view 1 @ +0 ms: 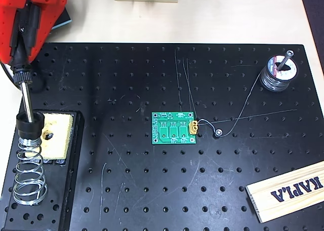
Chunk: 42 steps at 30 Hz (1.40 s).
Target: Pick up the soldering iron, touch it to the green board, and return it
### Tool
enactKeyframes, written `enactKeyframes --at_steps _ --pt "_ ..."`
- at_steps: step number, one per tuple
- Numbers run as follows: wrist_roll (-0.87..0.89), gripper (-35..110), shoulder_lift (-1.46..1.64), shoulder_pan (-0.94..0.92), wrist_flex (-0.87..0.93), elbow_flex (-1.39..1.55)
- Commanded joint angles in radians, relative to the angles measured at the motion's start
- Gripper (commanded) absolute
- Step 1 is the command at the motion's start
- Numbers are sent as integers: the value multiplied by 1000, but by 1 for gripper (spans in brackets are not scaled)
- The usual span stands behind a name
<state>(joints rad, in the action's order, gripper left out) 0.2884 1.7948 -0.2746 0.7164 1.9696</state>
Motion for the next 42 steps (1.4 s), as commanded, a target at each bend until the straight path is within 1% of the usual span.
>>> enactKeyframes --at_steps 1,6,8,10,14,17,22,25,31,35,37,42 --pt "25 0 11 -18 -41 67" --pt "28 0 -2 -58 -63 86" --pt "11 0 -3 -63 -106 100" --pt "-54 0 -6 -57 -138 94" --pt "-190 0 -21 -38 -140 48" --pt "-245 0 -9 -11 -140 34" --pt "-245 0 35 35 -129 41" --pt "-267 0 48 63 -161 49" --pt "-476 6 28 86 -206 21" --pt "-566 8 3 87 -227 8" --pt "-584 9 -9 87 -238 3" --pt "-568 8 -21 94 -242 -3"
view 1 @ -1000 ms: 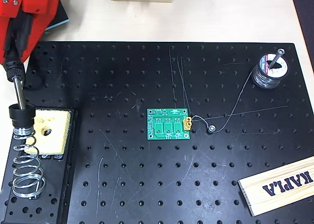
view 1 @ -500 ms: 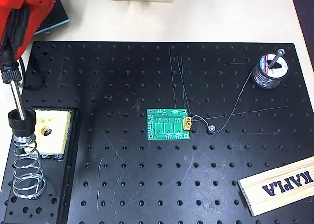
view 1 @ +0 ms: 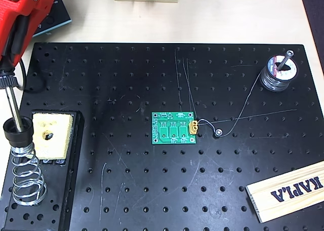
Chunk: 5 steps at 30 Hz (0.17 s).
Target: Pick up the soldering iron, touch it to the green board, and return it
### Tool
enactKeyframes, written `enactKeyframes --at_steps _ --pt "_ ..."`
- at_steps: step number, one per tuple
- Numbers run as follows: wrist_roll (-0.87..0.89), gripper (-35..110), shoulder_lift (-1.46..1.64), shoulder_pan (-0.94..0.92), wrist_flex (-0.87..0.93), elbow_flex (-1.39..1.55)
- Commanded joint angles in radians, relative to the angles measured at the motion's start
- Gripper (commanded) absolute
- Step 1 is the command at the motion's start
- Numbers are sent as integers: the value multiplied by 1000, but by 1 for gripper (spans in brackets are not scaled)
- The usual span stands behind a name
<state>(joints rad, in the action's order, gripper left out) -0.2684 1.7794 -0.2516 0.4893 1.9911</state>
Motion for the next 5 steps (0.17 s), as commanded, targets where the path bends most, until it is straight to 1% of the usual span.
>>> enactKeyframes --at_steps 1,3,5 --pt "-2 7 -6 74 -18 -20" --pt "9 7 0 75 -28 -2" --pt "18 9 6 69 -18 17"
